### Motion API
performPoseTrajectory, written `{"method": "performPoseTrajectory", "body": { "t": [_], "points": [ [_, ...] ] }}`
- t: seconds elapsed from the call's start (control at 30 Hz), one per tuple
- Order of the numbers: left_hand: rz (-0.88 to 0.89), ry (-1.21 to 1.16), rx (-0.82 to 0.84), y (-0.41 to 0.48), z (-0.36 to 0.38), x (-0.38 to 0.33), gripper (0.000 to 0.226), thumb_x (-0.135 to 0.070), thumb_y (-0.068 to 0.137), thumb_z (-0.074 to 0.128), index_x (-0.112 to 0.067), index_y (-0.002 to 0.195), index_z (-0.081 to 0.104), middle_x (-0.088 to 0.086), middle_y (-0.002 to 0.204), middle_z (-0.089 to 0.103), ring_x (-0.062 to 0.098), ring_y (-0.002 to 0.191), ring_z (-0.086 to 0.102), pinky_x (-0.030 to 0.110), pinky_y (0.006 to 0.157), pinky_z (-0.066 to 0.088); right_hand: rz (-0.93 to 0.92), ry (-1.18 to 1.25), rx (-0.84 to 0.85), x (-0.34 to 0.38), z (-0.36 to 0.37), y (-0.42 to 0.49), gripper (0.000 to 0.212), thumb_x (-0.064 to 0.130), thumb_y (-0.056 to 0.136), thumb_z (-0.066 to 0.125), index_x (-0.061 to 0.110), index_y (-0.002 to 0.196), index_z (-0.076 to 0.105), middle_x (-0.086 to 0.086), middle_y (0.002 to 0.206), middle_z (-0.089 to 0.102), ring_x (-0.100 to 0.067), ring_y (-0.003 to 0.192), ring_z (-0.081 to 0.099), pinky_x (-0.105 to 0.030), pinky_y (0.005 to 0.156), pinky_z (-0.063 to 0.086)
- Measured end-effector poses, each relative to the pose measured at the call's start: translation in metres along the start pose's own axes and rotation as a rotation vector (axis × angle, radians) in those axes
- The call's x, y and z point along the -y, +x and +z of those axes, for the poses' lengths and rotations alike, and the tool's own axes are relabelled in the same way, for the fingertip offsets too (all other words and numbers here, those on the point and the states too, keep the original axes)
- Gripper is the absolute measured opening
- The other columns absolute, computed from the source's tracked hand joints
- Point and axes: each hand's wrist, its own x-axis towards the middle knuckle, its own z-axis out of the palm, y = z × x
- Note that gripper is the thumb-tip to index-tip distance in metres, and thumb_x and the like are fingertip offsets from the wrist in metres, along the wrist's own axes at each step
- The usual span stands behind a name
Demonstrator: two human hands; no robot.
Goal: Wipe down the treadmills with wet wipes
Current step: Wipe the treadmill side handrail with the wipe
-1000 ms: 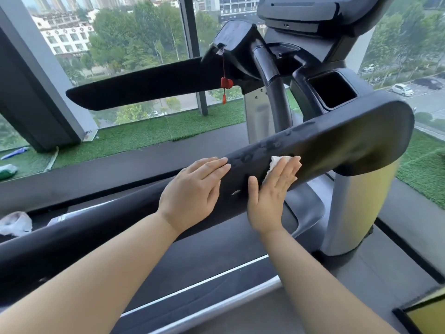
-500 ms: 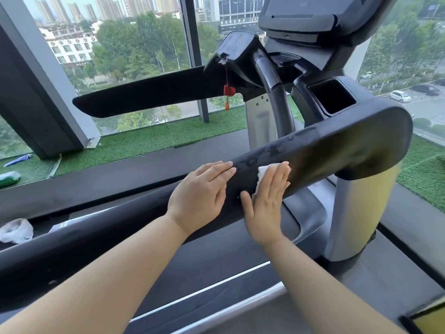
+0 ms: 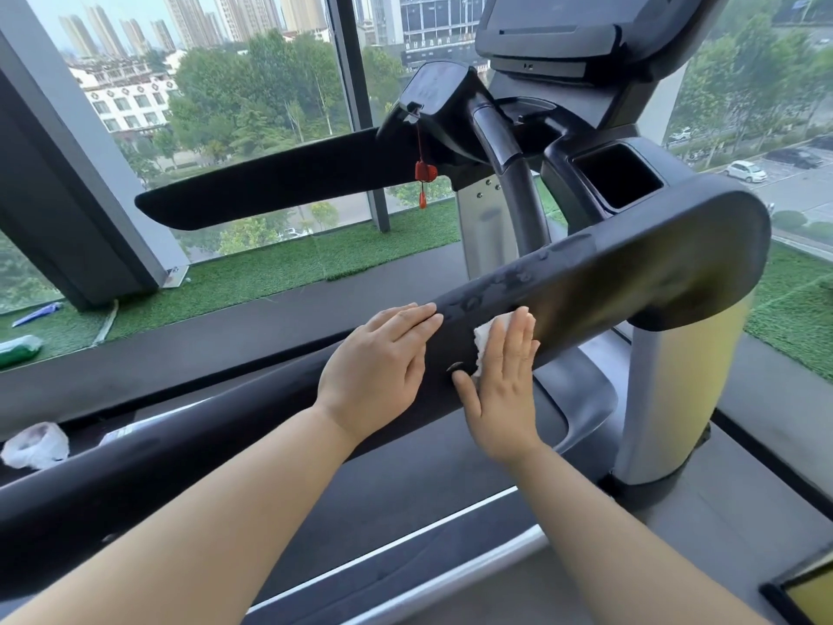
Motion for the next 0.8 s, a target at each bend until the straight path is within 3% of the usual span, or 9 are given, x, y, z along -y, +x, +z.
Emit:
{"method": "performPoseTrajectory", "body": {
  "t": [0.2,0.27,0.37,0.5,0.57,0.63,0.73,0.8],
  "points": [
    [0.004,0.011,-0.001,0.001,0.001,0.000,0.038,-0.016,0.090,0.041,-0.007,0.115,0.068,0.004,0.120,0.065,0.022,0.109,0.062,0.034,0.094,0.050,0.350,0.207,-0.049,0.025,-0.005,0.022,0.074,0.054,0.095,0.025,0.017,0.143,-0.016,-0.006,0.149,-0.028,-0.012,0.140,-0.028,-0.023,0.111,-0.022],
    [0.004,0.013,-0.003,0.000,0.001,0.001,0.038,-0.016,0.090,0.041,-0.007,0.115,0.068,0.004,0.120,0.065,0.023,0.109,0.062,0.035,0.093,0.051,0.271,0.173,0.008,0.030,-0.002,0.010,0.077,0.059,0.096,0.022,0.013,0.145,-0.017,-0.011,0.150,-0.026,-0.014,0.140,-0.030,-0.025,0.112,-0.022],
    [0.000,0.015,-0.010,0.000,0.000,0.000,0.038,-0.016,0.090,0.041,-0.007,0.115,0.068,0.004,0.120,0.066,0.023,0.109,0.062,0.034,0.093,0.050,0.097,0.086,0.073,0.008,-0.010,-0.002,0.071,0.060,0.097,0.012,0.022,0.146,-0.022,-0.012,0.153,-0.020,-0.015,0.142,-0.027,-0.029,0.114,-0.020],
    [0.002,0.016,-0.008,0.000,-0.001,-0.001,0.038,-0.015,0.090,0.041,-0.006,0.114,0.068,0.005,0.119,0.066,0.023,0.108,0.062,0.028,0.098,0.042,0.274,0.175,0.044,0.003,-0.017,0.014,0.069,0.060,0.094,0.014,0.025,0.142,-0.021,0.000,0.150,-0.029,-0.007,0.139,-0.031,-0.028,0.113,-0.021],
    [0.006,0.021,-0.001,0.000,-0.001,-0.001,0.038,-0.016,0.089,0.041,-0.006,0.115,0.068,0.005,0.120,0.066,0.024,0.108,0.062,0.028,0.098,0.042,0.317,0.223,0.023,0.023,-0.011,0.014,0.073,0.058,0.093,0.020,0.021,0.142,-0.021,-0.003,0.148,-0.031,-0.008,0.137,-0.033,-0.024,0.111,-0.022],
    [0.007,0.024,0.003,0.001,-0.001,-0.001,0.039,-0.016,0.089,0.041,-0.006,0.115,0.068,0.005,0.120,0.065,0.024,0.108,0.062,0.031,0.096,0.046,0.196,0.158,0.053,0.032,-0.003,0.001,0.076,0.058,0.097,0.019,0.018,0.146,-0.023,-0.007,0.151,-0.030,-0.016,0.140,-0.031,-0.027,0.113,-0.021],
    [-0.003,0.022,0.004,0.001,-0.001,-0.001,0.039,-0.017,0.090,0.041,-0.007,0.115,0.068,0.004,0.120,0.065,0.023,0.109,0.062,0.034,0.093,0.050,-0.015,0.046,0.103,0.010,-0.004,-0.010,0.071,0.059,0.098,0.015,0.023,0.148,-0.022,0.001,0.154,-0.031,-0.020,0.144,-0.024,-0.034,0.116,-0.015],
    [-0.003,0.019,0.005,0.001,-0.002,-0.002,0.039,-0.017,0.090,0.040,-0.007,0.115,0.068,0.004,0.120,0.066,0.023,0.108,0.063,0.034,0.093,0.050,-0.004,0.036,0.096,-0.003,-0.012,-0.002,0.070,0.060,0.098,0.012,0.024,0.149,-0.020,0.000,0.155,-0.025,-0.015,0.143,-0.024,-0.034,0.116,-0.015]
  ]
}}
